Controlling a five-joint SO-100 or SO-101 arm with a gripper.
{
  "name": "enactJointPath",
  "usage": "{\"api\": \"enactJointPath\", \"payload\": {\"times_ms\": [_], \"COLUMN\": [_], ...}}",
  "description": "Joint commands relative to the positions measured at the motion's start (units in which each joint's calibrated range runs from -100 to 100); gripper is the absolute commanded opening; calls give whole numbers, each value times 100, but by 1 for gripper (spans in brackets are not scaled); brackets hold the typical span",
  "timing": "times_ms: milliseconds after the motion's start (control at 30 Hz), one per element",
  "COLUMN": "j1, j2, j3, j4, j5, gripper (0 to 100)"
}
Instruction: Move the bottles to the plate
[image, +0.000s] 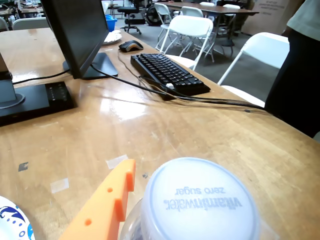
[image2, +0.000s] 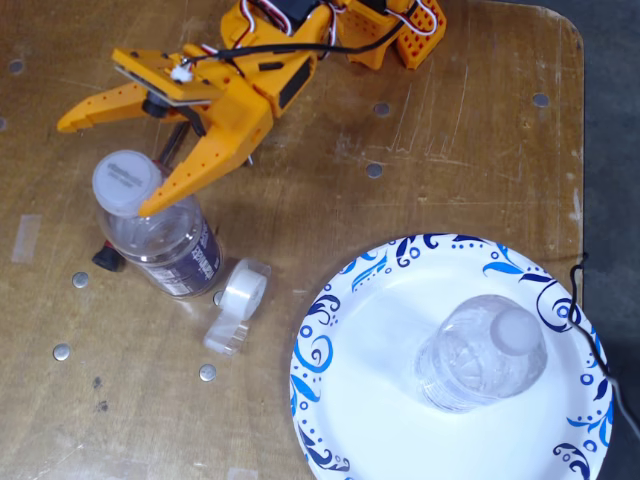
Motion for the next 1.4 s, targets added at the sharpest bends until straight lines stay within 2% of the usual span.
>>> {"api": "enactJointPath", "payload": {"times_ms": [0, 100, 600, 667, 833, 900, 1200, 1367], "j1": [-59, -80, -70, -80, 92, 275, 502, 394], "j2": [21, 30, 502, 494, 316, 224, 55, -215], "j3": [-172, -154, -109, -109, -172, -172, -181, -811], "j4": [-121, -112, -129, -129, -129, -129, -121, -16], "j5": [-62, -229, -265, -265, -260, -260, -239, -255], "gripper": [41, 41, 41, 38, 14, 8, 6, 6]}}
